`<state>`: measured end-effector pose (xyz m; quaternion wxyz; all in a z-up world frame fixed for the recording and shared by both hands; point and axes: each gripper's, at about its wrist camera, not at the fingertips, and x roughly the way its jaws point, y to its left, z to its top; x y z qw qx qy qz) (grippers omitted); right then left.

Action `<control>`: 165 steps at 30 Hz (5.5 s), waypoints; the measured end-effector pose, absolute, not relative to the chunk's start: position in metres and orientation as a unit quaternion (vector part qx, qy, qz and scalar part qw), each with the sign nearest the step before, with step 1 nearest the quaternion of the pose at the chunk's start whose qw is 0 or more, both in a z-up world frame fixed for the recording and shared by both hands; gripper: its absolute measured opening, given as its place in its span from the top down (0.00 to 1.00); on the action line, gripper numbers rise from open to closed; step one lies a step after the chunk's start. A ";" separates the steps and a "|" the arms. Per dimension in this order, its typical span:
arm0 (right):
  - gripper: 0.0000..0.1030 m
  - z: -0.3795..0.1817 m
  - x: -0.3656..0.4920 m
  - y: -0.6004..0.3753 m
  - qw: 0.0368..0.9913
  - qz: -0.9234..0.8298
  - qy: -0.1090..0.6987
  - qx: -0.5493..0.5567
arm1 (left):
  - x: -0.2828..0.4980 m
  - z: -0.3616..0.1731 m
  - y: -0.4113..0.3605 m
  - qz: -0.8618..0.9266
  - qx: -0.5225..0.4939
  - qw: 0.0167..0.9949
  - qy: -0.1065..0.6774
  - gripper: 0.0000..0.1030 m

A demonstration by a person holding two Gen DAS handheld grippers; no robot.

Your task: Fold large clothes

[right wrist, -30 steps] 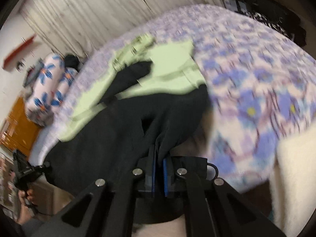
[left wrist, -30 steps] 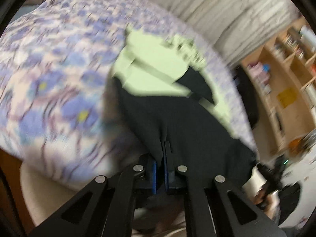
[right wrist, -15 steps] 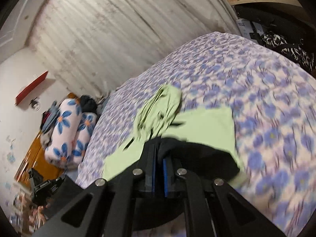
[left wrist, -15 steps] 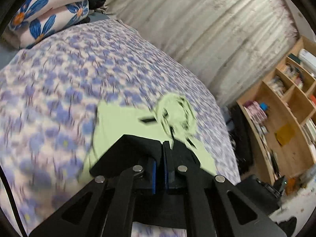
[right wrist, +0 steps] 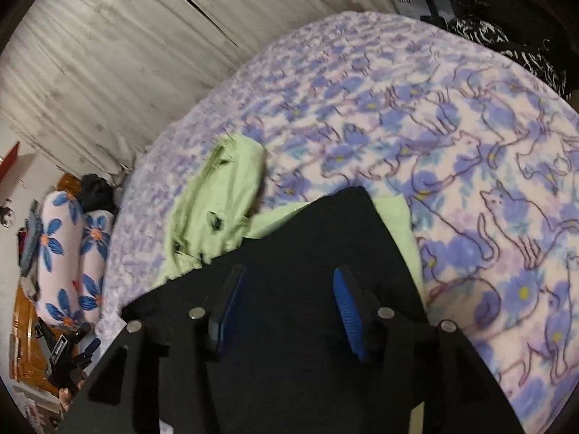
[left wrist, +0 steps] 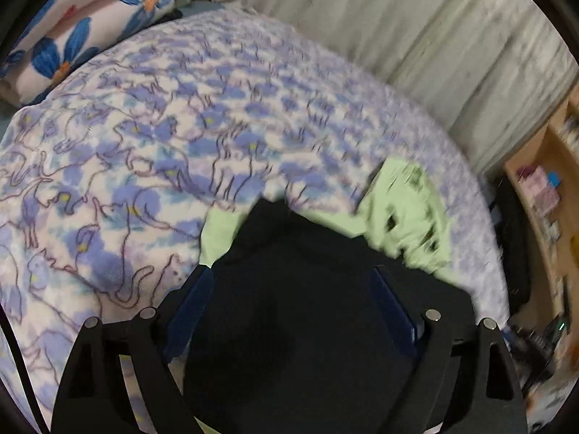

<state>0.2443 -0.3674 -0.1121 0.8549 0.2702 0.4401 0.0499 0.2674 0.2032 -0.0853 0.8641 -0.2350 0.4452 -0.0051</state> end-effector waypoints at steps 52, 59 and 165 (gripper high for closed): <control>0.90 -0.190 0.337 -0.359 0.888 -0.062 0.444 0.099 | 0.381 -0.167 0.165 0.135 -0.014 0.890 0.435 0.98; 0.76 -0.176 0.334 -0.366 0.877 -0.080 0.463 0.106 | 0.372 -0.180 0.202 0.147 -0.095 0.872 0.457 0.98; 0.89 -0.208 0.134 -0.348 0.842 -0.003 0.431 0.324 | 0.152 -0.190 0.166 0.039 -0.370 0.842 0.390 0.94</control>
